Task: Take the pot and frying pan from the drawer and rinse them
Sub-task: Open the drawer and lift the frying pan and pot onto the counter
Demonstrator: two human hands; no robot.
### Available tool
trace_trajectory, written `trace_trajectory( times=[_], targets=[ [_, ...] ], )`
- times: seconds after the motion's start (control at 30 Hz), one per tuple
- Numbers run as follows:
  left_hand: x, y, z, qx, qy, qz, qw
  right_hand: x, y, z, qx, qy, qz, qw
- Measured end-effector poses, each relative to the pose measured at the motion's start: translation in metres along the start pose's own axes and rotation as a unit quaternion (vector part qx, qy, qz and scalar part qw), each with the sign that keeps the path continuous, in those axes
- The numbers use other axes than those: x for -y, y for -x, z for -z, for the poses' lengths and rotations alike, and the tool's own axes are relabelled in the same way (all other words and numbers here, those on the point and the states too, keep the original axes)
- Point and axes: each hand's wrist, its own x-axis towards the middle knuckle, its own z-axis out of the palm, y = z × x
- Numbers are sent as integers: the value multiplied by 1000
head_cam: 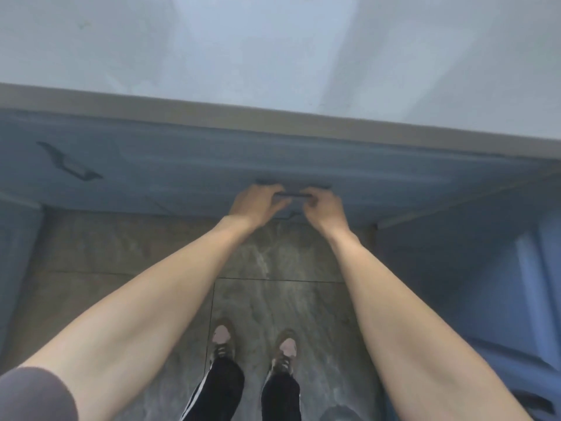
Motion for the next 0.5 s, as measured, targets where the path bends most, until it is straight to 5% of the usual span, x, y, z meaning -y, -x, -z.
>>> trace_trajectory(
  times=[0.5],
  targets=[
    [2,153,-65,65,-11,9,998,-49,148,-31,107,-51,-9,993]
  ],
)
